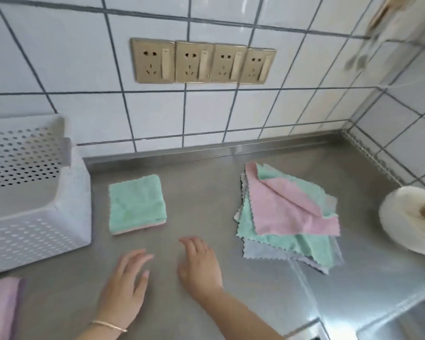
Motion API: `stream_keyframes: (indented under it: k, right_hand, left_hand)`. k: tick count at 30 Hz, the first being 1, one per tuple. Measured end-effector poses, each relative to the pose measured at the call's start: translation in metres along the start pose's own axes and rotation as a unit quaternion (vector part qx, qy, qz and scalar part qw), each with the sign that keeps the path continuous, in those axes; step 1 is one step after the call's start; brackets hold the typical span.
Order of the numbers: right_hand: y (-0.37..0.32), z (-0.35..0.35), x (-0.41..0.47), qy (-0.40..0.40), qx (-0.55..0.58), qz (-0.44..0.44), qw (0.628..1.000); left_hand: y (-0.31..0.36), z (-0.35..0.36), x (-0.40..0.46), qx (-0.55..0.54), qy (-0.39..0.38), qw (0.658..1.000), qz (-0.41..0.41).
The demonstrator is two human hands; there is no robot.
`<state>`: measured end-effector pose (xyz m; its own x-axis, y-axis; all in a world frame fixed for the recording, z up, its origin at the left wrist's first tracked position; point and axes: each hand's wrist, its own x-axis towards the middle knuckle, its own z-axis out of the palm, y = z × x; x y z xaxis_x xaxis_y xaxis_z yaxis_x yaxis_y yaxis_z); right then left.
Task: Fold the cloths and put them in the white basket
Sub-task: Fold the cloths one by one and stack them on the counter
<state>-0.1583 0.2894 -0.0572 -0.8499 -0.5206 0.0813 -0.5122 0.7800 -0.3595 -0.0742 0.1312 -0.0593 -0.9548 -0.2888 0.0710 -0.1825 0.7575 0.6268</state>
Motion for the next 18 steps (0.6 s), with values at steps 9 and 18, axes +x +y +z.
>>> stream_keyframes:
  k: [9,18]
  right_hand:
    - [0.217,-0.080,-0.031,0.021,-0.061,0.171,0.983]
    - [0.274,-0.070,-0.016,0.030,-0.041,0.116,0.992]
  left_hand:
    - [0.152,0.140,0.083,0.037,-0.098,0.973,0.205]
    - [0.206,0.223,0.123,0.166,-0.123,0.949,0.239]
